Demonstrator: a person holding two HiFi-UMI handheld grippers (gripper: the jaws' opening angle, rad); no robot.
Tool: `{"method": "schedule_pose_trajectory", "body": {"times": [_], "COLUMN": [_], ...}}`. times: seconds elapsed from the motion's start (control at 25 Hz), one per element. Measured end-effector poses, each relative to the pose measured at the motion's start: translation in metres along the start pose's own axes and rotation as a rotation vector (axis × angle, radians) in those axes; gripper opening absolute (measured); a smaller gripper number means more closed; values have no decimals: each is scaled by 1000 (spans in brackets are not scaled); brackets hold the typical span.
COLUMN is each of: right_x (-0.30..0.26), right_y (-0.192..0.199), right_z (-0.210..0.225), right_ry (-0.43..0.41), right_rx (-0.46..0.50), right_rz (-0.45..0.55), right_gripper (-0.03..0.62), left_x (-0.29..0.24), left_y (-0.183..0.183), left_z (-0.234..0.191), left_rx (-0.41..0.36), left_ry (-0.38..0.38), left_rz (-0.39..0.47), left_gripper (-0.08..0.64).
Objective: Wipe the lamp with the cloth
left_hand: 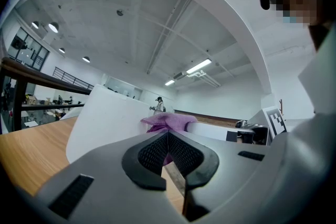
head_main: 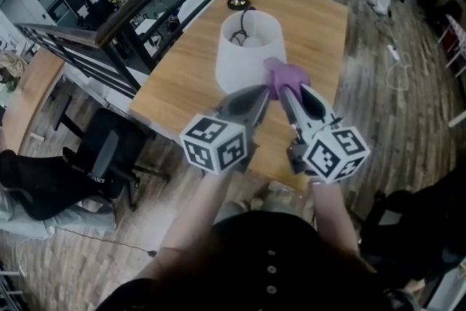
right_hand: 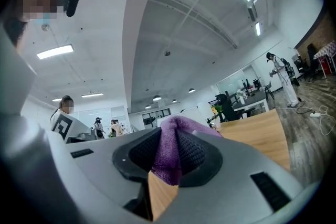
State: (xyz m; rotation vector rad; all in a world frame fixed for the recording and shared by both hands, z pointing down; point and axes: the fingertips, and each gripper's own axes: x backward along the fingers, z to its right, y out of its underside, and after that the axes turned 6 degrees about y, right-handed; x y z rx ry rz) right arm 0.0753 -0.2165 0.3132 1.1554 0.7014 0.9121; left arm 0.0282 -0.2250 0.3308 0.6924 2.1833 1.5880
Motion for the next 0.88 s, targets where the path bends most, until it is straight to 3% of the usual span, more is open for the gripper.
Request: {"method": "schedule_pose_trajectory", "body": {"times": [0.88], "right_x": [-2], "right_y": [3], "right_z": [-1], "right_ry": [3], "right_rx": [23], "right_rz": [-11], "right_gripper": [78], "left_x": [1], "left_y": [4], "left_z": [-9], "left_rx": [8], "left_ry": [-9], "left_rz": [-5], "left_gripper": [11]}}
